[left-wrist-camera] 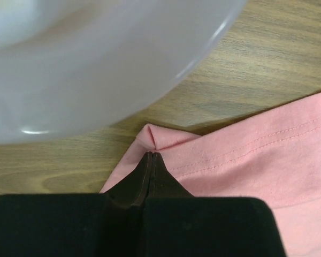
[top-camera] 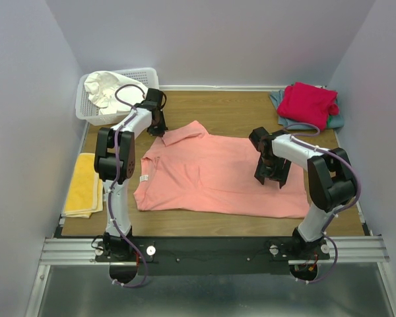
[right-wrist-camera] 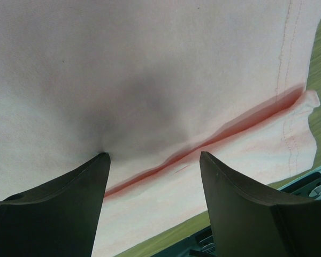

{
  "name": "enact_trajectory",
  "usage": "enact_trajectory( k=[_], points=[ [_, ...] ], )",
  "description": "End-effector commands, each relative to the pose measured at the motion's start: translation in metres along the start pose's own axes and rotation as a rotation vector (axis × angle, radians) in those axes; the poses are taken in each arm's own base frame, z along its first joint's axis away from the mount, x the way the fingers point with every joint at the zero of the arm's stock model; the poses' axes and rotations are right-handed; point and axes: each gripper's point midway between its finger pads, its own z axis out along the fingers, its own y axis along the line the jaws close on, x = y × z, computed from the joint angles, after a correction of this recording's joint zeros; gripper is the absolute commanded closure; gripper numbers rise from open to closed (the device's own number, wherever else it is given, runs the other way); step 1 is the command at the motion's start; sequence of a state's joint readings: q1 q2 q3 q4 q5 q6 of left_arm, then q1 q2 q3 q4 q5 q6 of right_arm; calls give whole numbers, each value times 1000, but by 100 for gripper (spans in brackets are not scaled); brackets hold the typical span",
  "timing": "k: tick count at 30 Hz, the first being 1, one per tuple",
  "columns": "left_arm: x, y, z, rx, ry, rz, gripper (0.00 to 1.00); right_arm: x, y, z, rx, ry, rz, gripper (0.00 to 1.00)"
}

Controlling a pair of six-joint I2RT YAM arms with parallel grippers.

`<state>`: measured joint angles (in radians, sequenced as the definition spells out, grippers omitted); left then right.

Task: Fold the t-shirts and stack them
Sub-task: Fold the tshirt

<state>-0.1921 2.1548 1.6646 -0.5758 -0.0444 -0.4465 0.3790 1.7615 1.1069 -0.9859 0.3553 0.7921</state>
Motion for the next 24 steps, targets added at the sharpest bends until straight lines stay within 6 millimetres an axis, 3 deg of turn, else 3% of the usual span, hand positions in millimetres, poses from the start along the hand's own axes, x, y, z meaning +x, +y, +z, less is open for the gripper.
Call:
enact_trajectory(
  k=[1, 10, 21, 24],
  points=[
    [-17, -15, -18, 33, -44, 14, 100, -11, 1, 9, 36, -49, 18, 23],
    [-73, -39, -85, 85, -216, 26, 100, -23, 4, -5, 4, -92, 61, 23],
    [-92, -43, -123, 85, -293, 53, 100, -66, 2, -46, -33, -251, 147, 19],
    [-93, -42, -127, 82, -304, 65, 100, -83, -5, -48, -15, -280, 178, 16]
  ],
)
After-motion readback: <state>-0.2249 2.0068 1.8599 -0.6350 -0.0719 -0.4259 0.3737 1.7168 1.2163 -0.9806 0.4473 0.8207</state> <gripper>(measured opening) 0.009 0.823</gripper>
